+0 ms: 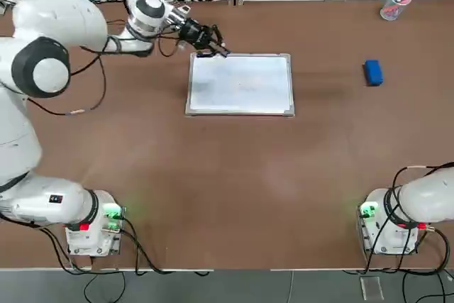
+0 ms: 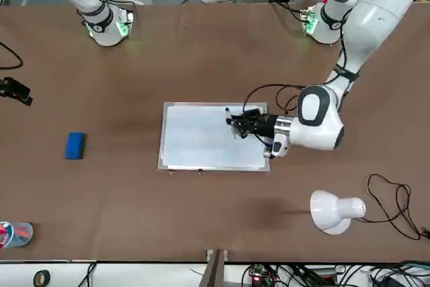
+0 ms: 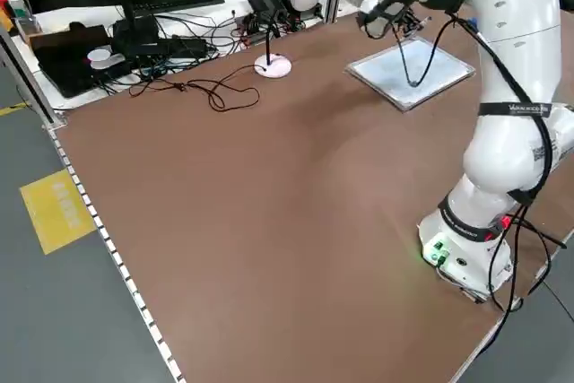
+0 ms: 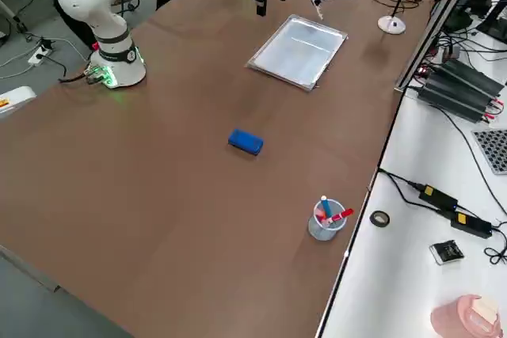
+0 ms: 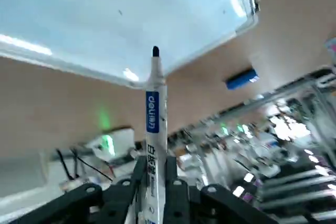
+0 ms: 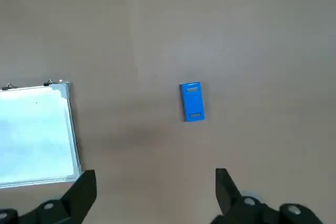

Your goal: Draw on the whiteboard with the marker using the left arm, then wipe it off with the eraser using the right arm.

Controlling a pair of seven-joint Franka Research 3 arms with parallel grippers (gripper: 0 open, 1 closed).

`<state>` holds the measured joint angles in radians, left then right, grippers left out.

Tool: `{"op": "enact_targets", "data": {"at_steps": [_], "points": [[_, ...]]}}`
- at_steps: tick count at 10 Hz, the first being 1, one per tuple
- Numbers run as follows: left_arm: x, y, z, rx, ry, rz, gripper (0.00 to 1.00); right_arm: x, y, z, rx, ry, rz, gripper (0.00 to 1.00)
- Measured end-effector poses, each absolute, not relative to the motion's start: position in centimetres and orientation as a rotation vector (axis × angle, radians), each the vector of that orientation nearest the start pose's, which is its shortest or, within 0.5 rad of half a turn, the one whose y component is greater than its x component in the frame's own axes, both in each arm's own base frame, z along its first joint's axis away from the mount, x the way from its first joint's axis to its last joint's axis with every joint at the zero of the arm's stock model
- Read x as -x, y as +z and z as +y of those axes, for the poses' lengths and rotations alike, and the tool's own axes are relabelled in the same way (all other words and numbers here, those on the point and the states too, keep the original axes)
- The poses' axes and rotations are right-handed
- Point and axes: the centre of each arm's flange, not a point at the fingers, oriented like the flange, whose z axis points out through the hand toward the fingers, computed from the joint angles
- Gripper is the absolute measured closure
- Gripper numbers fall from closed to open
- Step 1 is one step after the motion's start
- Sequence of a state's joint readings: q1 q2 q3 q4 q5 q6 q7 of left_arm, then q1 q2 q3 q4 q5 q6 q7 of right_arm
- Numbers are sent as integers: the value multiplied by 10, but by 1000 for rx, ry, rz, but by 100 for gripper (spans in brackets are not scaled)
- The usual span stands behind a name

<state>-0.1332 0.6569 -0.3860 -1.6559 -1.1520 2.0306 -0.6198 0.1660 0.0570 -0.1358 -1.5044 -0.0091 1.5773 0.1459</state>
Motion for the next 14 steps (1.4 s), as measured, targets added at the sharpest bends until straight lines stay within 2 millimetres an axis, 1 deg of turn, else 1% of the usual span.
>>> {"op": "enact_targets", "data": {"at_steps": [3,7,9,11,14], "points": [[-575,246,-374,-1654,-1115,994,82,-573,623,18,3159,-24,183,0],[-556,200,-399,-1487,-1230,1088,82,-573,621,16,3170,-17,184,0],[-548,181,-406,-1438,-1268,1122,82,-573,620,16,3175,-15,185,0],[-540,163,-411,-1429,-1288,1132,82,-573,619,15,3183,-13,185,0],[-529,146,-430,-1425,-1305,1115,82,-573,618,15,3186,-12,185,0]]}}
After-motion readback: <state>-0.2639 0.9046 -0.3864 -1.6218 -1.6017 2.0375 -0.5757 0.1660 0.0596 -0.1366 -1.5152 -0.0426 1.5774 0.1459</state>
